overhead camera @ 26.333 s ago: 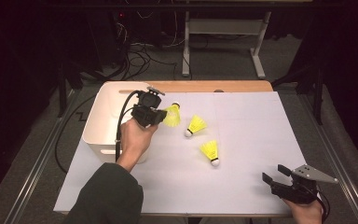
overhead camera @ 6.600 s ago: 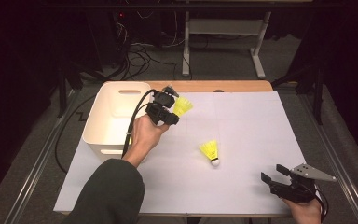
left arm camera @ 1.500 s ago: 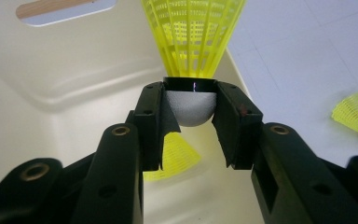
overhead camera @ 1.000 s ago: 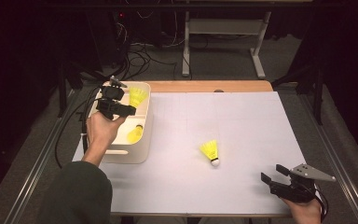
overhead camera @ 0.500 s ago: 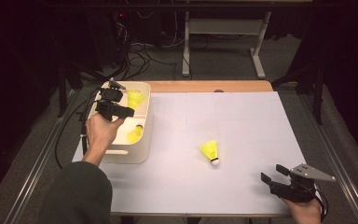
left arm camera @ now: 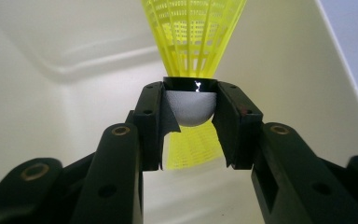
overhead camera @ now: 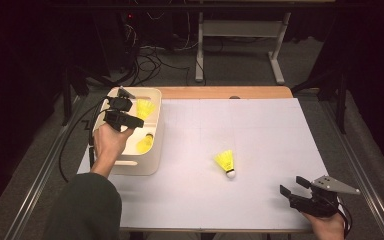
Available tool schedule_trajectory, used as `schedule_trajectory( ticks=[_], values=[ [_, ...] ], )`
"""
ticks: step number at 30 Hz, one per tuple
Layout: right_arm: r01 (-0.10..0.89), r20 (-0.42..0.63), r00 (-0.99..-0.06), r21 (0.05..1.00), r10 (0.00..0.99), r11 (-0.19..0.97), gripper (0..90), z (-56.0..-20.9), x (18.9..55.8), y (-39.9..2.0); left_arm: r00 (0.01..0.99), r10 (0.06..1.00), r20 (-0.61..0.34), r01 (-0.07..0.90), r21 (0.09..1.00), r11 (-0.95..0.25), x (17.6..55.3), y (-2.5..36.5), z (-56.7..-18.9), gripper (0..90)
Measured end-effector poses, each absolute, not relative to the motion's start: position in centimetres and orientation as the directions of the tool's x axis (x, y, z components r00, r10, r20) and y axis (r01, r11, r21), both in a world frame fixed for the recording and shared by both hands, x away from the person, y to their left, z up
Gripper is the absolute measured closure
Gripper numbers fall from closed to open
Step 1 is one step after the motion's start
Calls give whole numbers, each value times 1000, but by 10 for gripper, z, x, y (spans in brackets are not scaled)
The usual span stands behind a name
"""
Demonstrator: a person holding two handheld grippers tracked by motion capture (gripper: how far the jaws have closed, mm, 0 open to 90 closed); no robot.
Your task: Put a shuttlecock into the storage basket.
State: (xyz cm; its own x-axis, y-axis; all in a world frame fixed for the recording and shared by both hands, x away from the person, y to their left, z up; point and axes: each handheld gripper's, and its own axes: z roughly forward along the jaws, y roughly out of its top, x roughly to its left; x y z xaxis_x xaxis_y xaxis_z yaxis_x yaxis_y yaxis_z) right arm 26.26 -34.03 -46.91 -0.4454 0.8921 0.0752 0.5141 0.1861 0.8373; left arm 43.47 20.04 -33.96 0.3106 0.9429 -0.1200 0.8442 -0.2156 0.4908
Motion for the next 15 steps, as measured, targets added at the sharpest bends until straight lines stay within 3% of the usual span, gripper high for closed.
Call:
schedule_trajectory(
  ticks=[15],
  values=[
    [514, 74, -446, 837, 892, 188, 282, -469, 262, -340, 308, 944, -117, 850, 480, -218, 438, 200, -342, 643]
  ],
)
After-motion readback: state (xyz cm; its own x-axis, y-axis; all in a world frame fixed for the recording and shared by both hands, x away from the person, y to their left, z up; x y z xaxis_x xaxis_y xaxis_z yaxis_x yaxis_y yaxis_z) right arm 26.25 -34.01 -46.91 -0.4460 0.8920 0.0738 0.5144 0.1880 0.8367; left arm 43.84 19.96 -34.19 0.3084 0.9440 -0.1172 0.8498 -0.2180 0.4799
